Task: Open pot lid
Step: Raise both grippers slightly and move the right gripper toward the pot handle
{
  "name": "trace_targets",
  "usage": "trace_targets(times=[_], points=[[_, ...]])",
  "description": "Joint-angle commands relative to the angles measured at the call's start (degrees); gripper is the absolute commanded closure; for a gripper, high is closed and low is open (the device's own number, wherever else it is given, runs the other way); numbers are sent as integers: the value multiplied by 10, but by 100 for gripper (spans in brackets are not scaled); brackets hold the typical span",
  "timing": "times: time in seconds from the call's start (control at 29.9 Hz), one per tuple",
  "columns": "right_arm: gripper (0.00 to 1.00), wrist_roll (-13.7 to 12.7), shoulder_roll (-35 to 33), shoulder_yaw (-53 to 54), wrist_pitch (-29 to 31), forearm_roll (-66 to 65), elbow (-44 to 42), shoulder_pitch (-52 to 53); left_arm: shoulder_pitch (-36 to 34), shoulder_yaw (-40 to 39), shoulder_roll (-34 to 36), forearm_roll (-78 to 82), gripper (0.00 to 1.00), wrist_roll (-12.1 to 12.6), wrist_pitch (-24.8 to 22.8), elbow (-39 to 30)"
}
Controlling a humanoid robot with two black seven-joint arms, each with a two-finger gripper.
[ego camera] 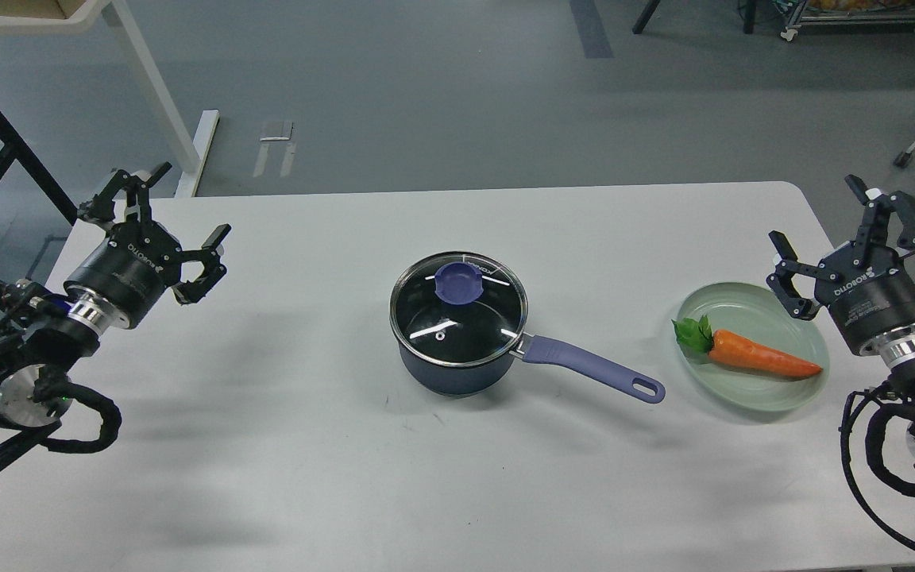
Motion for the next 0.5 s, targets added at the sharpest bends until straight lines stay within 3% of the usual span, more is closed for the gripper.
trace_targets(times=[0.0,0.47], points=[[0,0,2,-2,-2,-2,-2,0,1,-3,3,0,1,-2,-1,0],[0,0,-1,-4,-1,-9,0,0,-6,1,11,6,1,-2,-7,23]])
